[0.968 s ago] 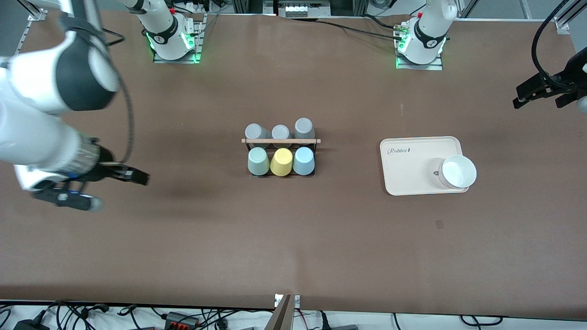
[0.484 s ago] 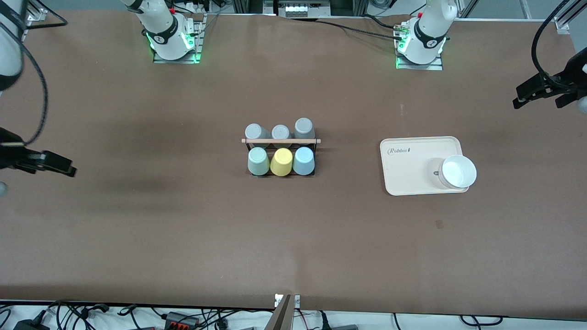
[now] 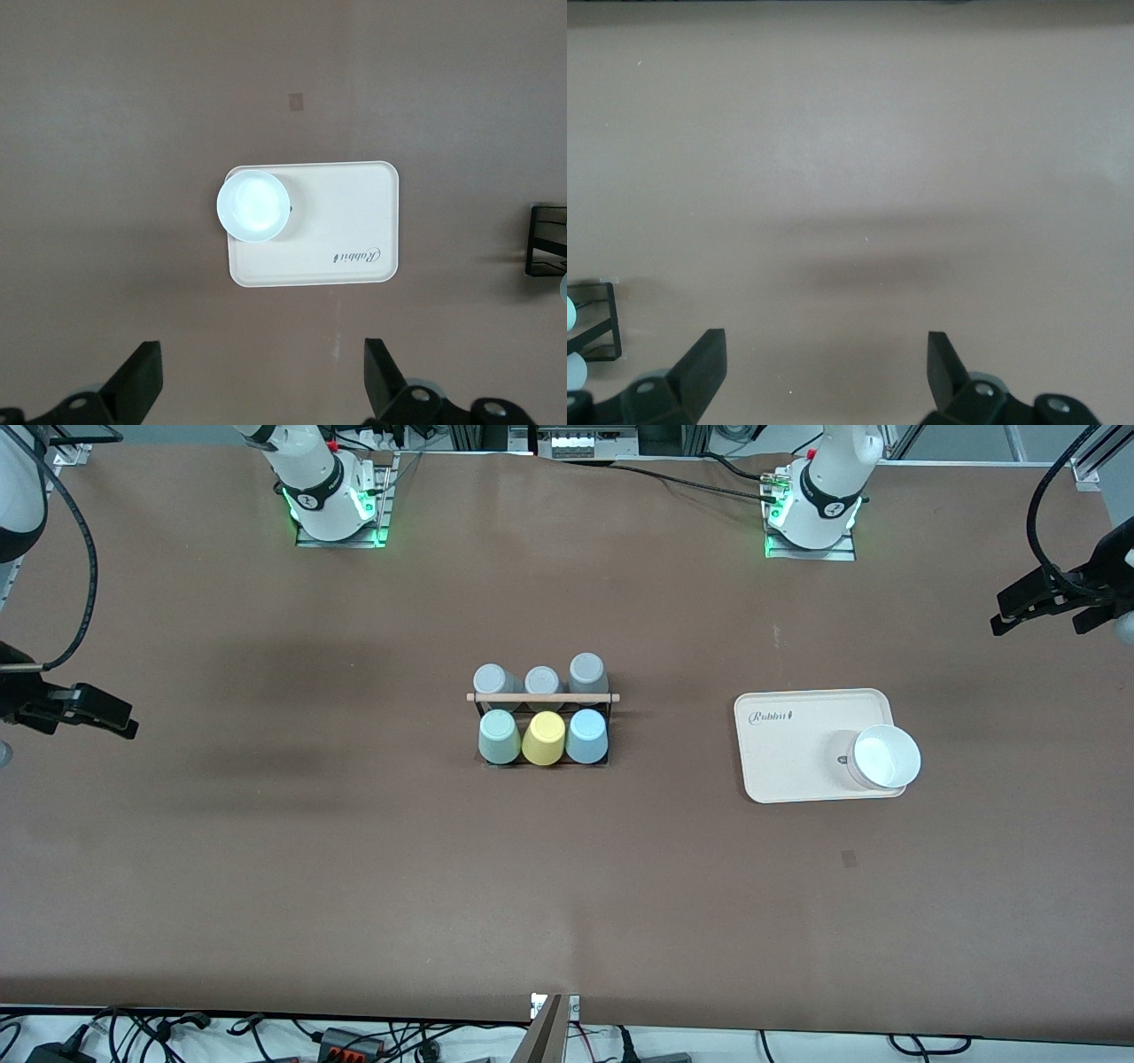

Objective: Hang scattered cups on rack with three cups

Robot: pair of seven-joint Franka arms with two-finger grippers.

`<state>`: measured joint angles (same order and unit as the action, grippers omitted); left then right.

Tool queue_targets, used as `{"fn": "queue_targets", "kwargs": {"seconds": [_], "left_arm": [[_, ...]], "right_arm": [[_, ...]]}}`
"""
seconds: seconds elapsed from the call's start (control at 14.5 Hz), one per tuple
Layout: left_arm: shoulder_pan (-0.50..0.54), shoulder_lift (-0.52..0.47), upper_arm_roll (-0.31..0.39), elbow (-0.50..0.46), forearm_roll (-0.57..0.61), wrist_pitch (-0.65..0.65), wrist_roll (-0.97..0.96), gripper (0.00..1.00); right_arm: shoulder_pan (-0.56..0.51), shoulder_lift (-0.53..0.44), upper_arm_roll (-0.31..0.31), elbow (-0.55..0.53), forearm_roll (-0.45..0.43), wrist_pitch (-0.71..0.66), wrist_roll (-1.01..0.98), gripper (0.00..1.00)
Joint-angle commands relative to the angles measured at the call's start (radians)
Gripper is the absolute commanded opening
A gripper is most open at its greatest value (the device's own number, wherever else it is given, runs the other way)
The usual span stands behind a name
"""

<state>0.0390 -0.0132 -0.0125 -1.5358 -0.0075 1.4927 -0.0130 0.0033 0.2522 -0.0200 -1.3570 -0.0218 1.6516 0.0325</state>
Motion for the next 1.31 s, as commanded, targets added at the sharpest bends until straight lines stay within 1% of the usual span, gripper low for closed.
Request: {"fn": "queue_targets", "kwargs": {"seconds": [0.0,0.14,0.28,0.62,0.83,1.24], "left_arm": [[0.002,0.013,0.003,0.026,-0.003,-0.016,0.019,1.00],[0.002,0.013,0.003,0.026,-0.002,-0.016,0.019,1.00],[0.002,0.013,0.003,0.026,-0.002,-0.016,0.019,1.00],[0.002,0.013,0.003,0.026,-0.003,-0.016,0.019,1.00],[0.002,0.013,0.003,0.026,-0.002,-0.016,0.019,1.00],[0.002,0.013,0.003,0.026,-0.002,-0.016,0.019,1.00]], "right_arm": [[-0.006,-0.180,0.008,-0.273,-0.006,0.114,-0.011,1.00],[-0.006,-0.240,0.008,-0.353,-0.004,0.128,-0.011,1.00],[-0.006,-0.269,0.005,-0.385,-0.003,0.117,-0.011,1.00],[-0.005,-0.268,0.009,-0.357,-0.003,0.100,-0.019,1.00],[-0.005,-0.281,0.012,-0.356,-0.006,0.065,-0.020,1.00],[-0.005,-0.284,0.011,-0.358,-0.004,0.043,-0.068,1.00]]}}
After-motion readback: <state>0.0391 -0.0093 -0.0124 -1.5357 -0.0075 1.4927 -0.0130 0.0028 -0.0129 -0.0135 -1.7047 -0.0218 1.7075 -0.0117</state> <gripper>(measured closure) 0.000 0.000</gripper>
